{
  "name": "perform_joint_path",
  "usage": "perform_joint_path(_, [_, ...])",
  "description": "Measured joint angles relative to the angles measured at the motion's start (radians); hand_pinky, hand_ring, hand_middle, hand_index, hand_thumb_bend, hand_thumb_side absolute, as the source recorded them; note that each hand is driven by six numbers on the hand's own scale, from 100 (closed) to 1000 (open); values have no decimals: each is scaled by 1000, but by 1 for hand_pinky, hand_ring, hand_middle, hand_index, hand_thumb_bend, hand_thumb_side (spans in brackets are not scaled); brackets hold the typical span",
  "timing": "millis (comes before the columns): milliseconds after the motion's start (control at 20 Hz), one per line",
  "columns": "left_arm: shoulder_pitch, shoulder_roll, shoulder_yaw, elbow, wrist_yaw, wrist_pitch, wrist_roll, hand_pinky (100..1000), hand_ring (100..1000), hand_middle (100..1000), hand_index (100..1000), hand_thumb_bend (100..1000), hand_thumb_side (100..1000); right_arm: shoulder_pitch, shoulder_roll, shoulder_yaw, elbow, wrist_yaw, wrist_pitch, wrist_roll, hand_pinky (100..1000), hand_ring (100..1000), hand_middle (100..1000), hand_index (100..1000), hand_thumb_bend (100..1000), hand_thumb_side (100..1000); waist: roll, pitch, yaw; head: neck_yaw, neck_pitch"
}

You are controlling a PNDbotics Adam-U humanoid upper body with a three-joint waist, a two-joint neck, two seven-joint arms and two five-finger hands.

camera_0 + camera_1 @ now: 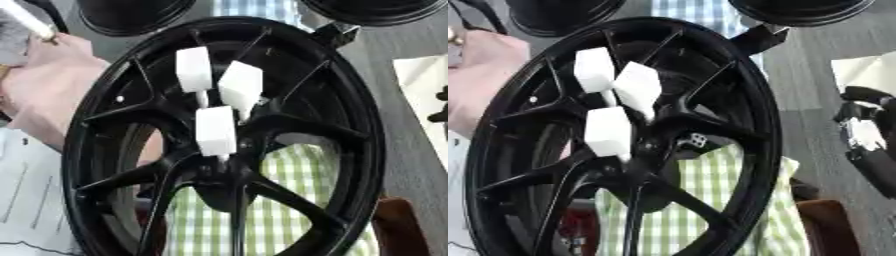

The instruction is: Pull the pin out of the wheel hub.

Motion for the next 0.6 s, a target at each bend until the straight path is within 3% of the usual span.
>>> perform_joint_path(150, [71, -4, 51, 101, -20, -15, 60, 759, 543, 306, 488, 100, 247, -1, 0, -10, 0, 0, -2, -11, 896, 620, 727, 801, 100, 606, 0, 0, 2, -1, 0])
perform_joint_path(250, [106, -21, 66, 143, -52, -31, 78, 839, 663, 448, 613, 100, 245, -3, 1, -14, 0, -3, -4, -16, 896, 620, 728, 801, 100, 603, -1, 0, -1, -2, 0])
perform_joint_path(300, [121, -33, 69, 158, -66, -40, 76, 869, 725, 576, 714, 100, 244, -5, 1, -16, 0, -5, -5, -17, 896, 620, 728, 801, 100, 606, -1, 0, -3, -2, 0])
perform_joint_path(350, [134, -45, 71, 168, -79, -52, 65, 951, 842, 755, 831, 100, 244, -7, 1, -16, 0, -6, -5, -17, 896, 620, 728, 801, 100, 606, -1, 0, -4, -2, 0])
perform_joint_path(400, [145, -54, 72, 175, -94, -68, 48, 998, 890, 819, 879, 100, 244, -9, 2, -17, 0, -7, -5, -17, 896, 620, 728, 801, 100, 606, -1, 0, -5, -2, -1])
perform_joint_path(450, [154, -62, 74, 182, -112, -86, 24, 1000, 948, 892, 950, 100, 581, -9, 2, -17, 0, -9, -5, -17, 896, 619, 728, 801, 100, 606, -1, 0, -5, -1, -2])
perform_joint_path(500, [161, -69, 75, 189, -129, -108, -3, 1000, 978, 916, 973, 100, 735, -9, 2, -17, 0, -9, -5, -17, 896, 619, 728, 801, 100, 606, -1, 0, -5, -1, -2])
perform_joint_path(600, [167, -76, 83, 207, -158, -158, -56, 1000, 1000, 949, 1000, 100, 925, -9, 2, -17, 0, -10, -6, -18, 896, 619, 728, 801, 100, 606, -2, 0, -4, 1, -3])
